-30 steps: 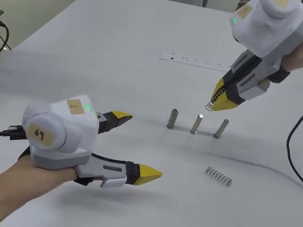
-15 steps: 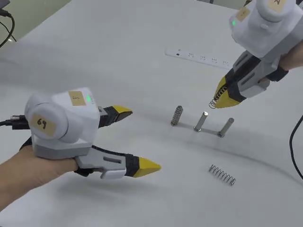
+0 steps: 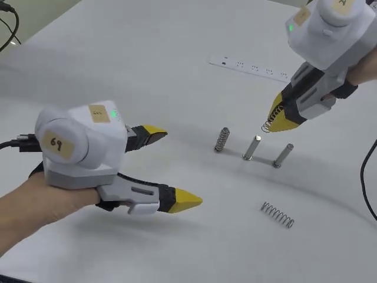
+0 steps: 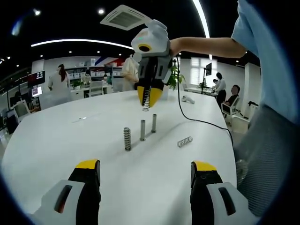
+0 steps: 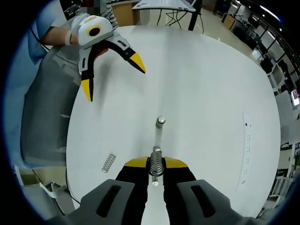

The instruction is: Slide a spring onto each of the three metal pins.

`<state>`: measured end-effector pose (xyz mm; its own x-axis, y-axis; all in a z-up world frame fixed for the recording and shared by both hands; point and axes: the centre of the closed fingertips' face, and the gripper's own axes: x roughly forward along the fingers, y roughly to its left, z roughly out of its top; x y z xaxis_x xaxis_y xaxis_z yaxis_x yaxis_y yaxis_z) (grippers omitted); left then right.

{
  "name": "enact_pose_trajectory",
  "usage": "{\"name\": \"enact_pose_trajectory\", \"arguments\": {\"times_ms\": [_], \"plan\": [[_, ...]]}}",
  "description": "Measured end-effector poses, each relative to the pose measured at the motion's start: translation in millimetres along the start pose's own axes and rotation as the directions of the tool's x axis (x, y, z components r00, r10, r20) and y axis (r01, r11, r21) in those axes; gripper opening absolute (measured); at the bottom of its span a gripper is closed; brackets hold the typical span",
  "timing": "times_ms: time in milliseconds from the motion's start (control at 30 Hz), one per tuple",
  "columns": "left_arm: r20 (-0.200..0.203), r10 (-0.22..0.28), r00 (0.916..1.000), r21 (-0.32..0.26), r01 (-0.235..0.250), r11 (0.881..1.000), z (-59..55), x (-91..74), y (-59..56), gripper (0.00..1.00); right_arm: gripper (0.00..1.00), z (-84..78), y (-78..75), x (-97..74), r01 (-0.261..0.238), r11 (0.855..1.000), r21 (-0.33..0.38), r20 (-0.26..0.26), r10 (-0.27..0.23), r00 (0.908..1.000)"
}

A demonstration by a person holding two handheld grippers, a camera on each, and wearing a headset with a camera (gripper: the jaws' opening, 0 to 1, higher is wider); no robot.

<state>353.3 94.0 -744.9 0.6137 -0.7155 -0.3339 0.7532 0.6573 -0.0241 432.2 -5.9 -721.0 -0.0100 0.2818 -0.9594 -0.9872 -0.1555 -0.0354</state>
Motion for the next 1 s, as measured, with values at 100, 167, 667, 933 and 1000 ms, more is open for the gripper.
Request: {"name": "enact_pose_trajectory", "arguments": {"times_ms": [100, 167, 667, 933, 1000], "plan": [[-0.001, 0.000, 1.0000, -0.002, 0.000, 1.000, -0.3, 0.4, 0.2, 0.76, 0.08, 0.7, 0.0, 2.2, -0.006, 1.000, -0.002, -0.001, 0.006, 1.0000], [0.000, -0.002, 1.0000, -0.002, 0.002, 1.000, -0.3, 0.7, 0.0, 0.76, 0.08, 0.9, -0.4, 3.9, -0.010, 1.000, -0.005, -0.004, 0.010, 0.9999], [-0.003, -0.001, 1.0000, -0.011, 0.001, 1.000, -1.9, 2.2, 1.4, 0.76, 0.08, -4.0, -8.5, 18.9, -0.018, 0.999, -0.026, -0.036, 0.017, 0.9992], [-0.004, -0.007, 1.0000, -0.016, 0.007, 1.000, -2.7, 3.3, 0.1, 0.75, 0.08, -5.2, -10.7, 21.1, -0.022, 0.999, -0.031, -0.043, 0.021, 0.9989], [-0.006, -0.008, 0.9999, -0.016, 0.008, 1.000, -2.9, 3.5, -0.1, 0.75, 0.08, -5.1, -9.9, 22.4, -0.027, 0.999, -0.031, -0.042, 0.025, 0.9988]]}}
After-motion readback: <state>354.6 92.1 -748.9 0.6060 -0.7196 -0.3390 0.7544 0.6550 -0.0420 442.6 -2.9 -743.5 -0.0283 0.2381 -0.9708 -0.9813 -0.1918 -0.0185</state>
